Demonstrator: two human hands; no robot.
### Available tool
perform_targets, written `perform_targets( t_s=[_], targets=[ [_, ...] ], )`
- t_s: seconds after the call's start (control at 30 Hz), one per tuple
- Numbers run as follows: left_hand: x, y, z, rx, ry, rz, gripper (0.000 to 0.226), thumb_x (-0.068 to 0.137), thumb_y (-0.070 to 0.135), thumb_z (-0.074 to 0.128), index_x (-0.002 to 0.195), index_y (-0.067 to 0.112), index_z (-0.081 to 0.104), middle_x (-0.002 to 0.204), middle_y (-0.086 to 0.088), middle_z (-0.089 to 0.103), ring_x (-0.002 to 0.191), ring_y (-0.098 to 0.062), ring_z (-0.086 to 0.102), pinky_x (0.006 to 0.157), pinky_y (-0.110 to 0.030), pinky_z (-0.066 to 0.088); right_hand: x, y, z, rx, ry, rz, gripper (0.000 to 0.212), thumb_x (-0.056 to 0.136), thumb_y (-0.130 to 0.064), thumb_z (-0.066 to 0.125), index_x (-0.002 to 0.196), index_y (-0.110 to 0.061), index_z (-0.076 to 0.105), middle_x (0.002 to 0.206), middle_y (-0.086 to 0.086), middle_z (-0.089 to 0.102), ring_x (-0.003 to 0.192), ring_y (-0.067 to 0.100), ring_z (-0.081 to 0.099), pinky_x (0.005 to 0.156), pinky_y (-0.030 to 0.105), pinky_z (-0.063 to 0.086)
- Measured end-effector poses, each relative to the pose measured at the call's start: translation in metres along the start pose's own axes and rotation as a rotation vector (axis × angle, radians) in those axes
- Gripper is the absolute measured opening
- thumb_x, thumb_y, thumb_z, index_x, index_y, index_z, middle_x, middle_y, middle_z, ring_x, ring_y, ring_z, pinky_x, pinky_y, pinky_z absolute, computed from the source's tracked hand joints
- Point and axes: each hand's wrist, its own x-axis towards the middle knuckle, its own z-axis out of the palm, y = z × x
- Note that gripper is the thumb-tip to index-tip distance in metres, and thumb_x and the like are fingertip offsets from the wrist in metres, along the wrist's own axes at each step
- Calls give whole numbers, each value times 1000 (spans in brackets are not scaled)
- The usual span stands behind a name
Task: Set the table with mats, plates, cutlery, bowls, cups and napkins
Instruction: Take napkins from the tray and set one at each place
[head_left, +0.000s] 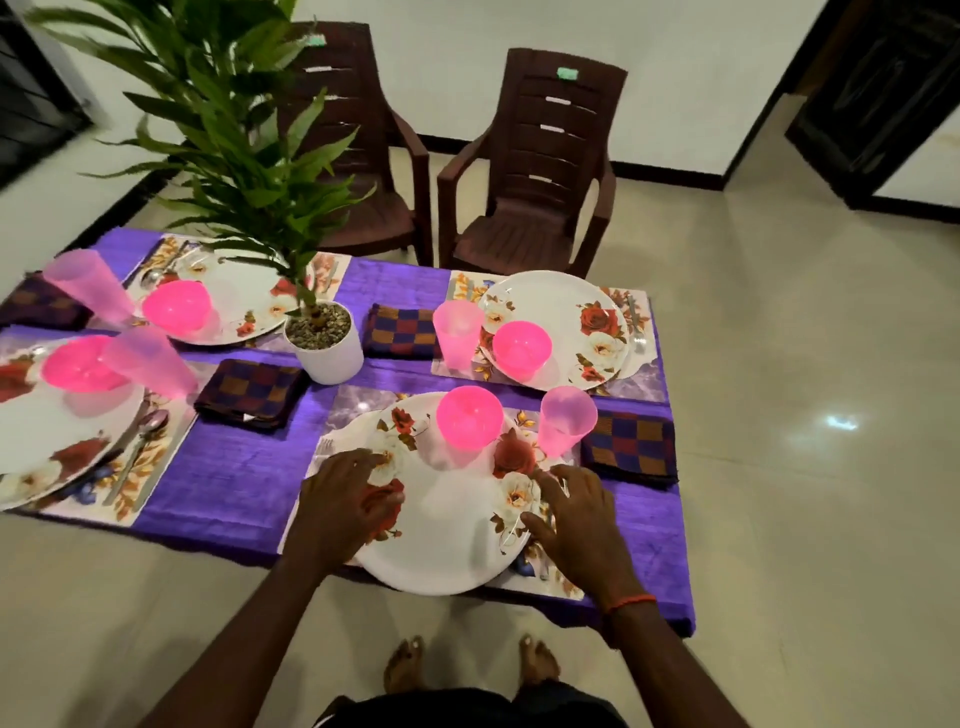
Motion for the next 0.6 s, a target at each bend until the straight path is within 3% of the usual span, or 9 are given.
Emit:
perform_targets(
  t_s=[0.13,0.3,0.47,0.6],
  targets=[
    [-14,30,11,14,39,-32,62,83,67,57,123,20,67,127,-1,67,119,-29,61,100,-47,49,7,15,-2,22,-34,-144,56,82,-49,71,132,-29,55,129,3,54,121,28,49,95,45,43],
    [-46,62,29,-7,47,-136,70,90,77,42,136,26,59,139,4,56,134,-20,45,115,-43,33,19,23,-4,45,-71,-337,52,83,-56,53,127,-28,59,126,3,55,119,28,47,95,40,33],
    [-75,95,38,65,160,-180,60,91,70,49,129,26,61,138,9,56,133,-15,46,110,-45,37,28,25,-2,107,-138,-472,50,84,-52,59,128,-27,61,129,3,54,124,27,44,96,46,40],
    [-108,112,33,91,165,-347,65,89,74,43,135,29,58,142,6,53,135,-18,43,101,-43,38,27,10,3,120,-213,-528,52,84,-57,51,126,-27,63,129,5,55,124,31,46,97,50,41]
  ],
)
